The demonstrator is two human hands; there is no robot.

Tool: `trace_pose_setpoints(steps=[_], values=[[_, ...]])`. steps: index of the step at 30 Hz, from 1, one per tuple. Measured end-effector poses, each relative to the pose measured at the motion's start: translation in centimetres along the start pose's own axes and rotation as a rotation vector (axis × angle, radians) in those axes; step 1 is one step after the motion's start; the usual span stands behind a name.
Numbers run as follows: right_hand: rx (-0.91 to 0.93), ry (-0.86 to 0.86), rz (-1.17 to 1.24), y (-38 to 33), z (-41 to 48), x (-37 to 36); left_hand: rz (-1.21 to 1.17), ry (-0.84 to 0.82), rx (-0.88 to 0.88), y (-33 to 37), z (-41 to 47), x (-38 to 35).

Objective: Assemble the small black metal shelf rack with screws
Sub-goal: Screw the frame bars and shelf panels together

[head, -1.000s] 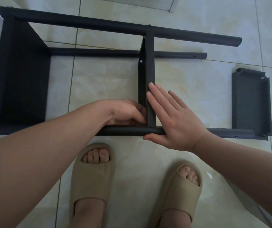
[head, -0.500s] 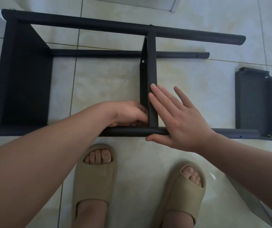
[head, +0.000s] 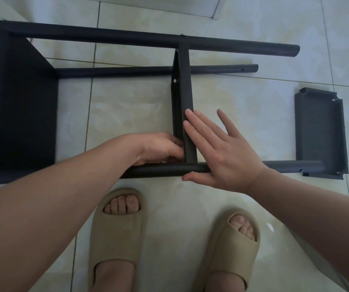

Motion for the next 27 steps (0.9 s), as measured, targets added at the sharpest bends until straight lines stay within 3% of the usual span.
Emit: trace_pose_setpoints(steps=[21, 27], values=[[-0.031, -0.025, 0.063, -0.29, -0.03, -0.02, -0.06, 0.023, 0.03, -0.46, 0.26, 0.11], [-0.032, -0.027, 0.076, -0.32, -0.08, -0.01, -0.187, -0.156, 0.029, -0.65, 0.05, 0.36]])
Point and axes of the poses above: each hand's wrist, its own z-axis towards the middle knuckle, its own x-axis out of the back of the hand, y = z × x, the point moved 1 cm from there along z, towards the middle knuckle, and after that the axes turned 13 degrees about z, right-handed, at the moved point
